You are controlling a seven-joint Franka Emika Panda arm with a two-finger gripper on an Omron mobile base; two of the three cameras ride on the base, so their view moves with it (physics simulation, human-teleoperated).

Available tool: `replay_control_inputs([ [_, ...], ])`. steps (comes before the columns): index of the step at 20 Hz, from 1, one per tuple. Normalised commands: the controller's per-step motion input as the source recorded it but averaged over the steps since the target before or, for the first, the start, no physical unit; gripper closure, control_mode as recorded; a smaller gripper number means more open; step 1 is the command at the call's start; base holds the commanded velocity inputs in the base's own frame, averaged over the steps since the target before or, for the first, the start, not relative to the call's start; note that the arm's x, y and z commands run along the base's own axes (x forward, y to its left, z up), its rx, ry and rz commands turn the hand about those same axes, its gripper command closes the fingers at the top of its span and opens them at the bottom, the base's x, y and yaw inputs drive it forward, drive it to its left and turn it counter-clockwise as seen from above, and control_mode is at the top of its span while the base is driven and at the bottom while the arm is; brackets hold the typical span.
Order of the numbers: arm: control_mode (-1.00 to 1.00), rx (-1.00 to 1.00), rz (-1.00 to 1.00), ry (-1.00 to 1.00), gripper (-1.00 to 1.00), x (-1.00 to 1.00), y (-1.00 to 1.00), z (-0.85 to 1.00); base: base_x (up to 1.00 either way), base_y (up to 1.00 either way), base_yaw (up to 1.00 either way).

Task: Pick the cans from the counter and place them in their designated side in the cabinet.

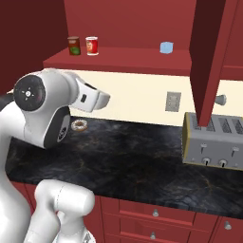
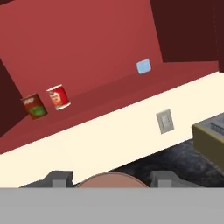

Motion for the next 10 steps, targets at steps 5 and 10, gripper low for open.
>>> replay_control_inputs([
  [5, -1.0, 0.0, 0.0, -0.05, 1.0, 0.07, 0.04, 0.13, 0.0, 0.0, 0.0],
  [10, -1.0, 0.0, 0.01, -0.06, 1.0, 0.07, 0.04, 0.16, 0.0, 0.0, 0.0],
])
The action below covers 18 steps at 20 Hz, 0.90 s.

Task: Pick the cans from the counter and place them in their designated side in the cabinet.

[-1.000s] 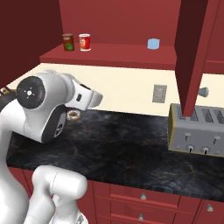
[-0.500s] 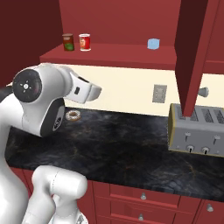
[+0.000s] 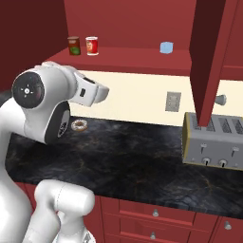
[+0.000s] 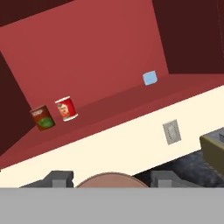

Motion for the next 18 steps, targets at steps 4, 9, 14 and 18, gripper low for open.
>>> replay_control_inputs([
  [4, -1.0, 0.0, 0.0, -0.03, 1.0, 0.14, 0.07, 0.17, 0.0, 0.0, 0.0],
  [9, -1.0, 0.0, 0.0, -0.03, 1.0, 0.12, 0.05, 0.2, 0.0, 0.0, 0.0],
  [14, -1.0, 0.0, 0.0, -0.05, 1.0, 0.2, 0.03, 0.15, 0.0, 0.0, 0.0],
  [18, -1.0, 0.0, 0.0, -0.04, 1.0, 0.21, 0.06, 0.13, 0.0, 0.0, 0.0],
])
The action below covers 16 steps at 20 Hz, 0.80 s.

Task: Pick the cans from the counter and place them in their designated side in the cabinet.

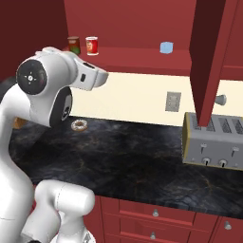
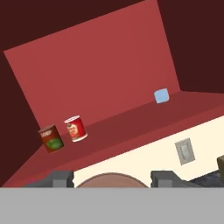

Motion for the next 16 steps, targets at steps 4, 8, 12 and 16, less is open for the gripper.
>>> replay_control_inputs([
  [4, -1.0, 0.0, 0.0, -0.03, 1.0, 0.2, 0.05, 0.14, 0.0, 0.0, 0.0],
  [8, -1.0, 0.0, 0.0, -0.02, 1.0, 0.19, 0.07, 0.13, 0.0, 0.0, 0.0],
  [12, -1.0, 0.0, 0.0, -0.01, 1.0, 0.22, 0.07, 0.1, 0.0, 0.0, 0.0],
  [16, -1.0, 0.0, 0.01, -0.01, 1.0, 0.23, 0.06, 0.08, 0.0, 0.0, 0.0],
])
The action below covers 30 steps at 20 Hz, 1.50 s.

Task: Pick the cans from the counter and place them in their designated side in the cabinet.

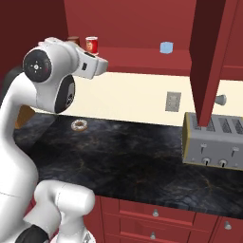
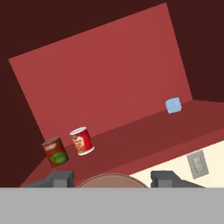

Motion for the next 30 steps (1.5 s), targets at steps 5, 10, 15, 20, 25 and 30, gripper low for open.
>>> replay_control_inputs([
  [5, -1.0, 0.0, 0.01, -0.02, 1.0, 0.22, 0.04, 0.07, 0.0, 0.0, 0.0],
  [10, -1.0, 0.0, 0.01, -0.01, 1.0, 0.24, 0.06, 0.06, 0.0, 0.0, 0.0],
  [15, -1.0, 0.0, 0.01, 0.0, 1.0, 0.25, 0.03, 0.02, 0.0, 0.0, 0.0],
  [20, -1.0, 0.0, 0.02, 0.0, 1.0, 0.31, 0.02, 0.0, 0.0, 0.0, 0.0],
  [25, -1.0, 0.0, 0.02, 0.0, 1.0, 0.31, 0.02, 0.0, 0.0, 0.0, 0.0],
  [30, -1.0, 0.0, 0.01, 0.0, 1.0, 0.29, 0.01, 0.0, 0.0, 0.0, 0.0],
])
